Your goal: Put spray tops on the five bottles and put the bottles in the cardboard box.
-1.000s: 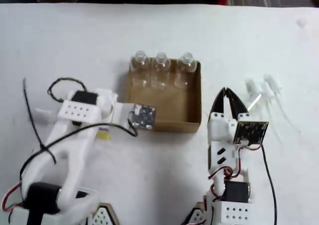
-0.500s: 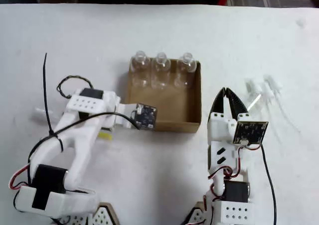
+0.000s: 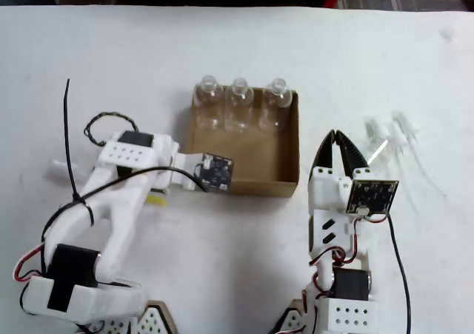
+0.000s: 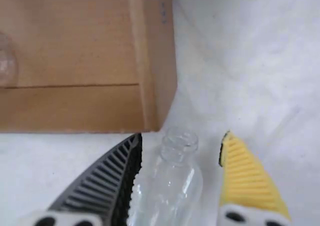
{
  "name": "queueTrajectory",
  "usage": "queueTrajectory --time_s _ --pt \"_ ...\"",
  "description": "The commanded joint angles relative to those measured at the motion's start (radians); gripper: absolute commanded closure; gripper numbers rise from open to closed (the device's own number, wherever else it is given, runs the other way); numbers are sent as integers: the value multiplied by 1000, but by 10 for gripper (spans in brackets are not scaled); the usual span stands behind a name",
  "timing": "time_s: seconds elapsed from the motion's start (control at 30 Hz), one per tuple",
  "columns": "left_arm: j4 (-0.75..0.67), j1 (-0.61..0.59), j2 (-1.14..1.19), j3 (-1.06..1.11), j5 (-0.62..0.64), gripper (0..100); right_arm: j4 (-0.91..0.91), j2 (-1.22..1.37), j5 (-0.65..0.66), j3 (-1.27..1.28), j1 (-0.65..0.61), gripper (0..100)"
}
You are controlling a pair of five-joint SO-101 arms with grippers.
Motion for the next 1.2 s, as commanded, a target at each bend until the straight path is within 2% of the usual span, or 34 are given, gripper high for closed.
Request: queueTrajectory --time_s 0.0,0.57,0.83,0.9,1.03,1.17 --pt "-18 -12 -4 -40 -9 760 -4 -5 12 8 -5 977" --pt "-34 -13 87 -51 -9 770 -4 -5 12 8 -5 977" --pt "-15 -5 85 -83 -2 929 -4 -5 12 8 -5 977" --pt "38 7 77 -107 -2 957 -4 -5 12 8 -5 977" --pt "239 51 8 -226 2 977 -4 -5 12 8 -5 977" --pt "388 85 -85 -341 104 977 -4 -5 12 8 -5 977"
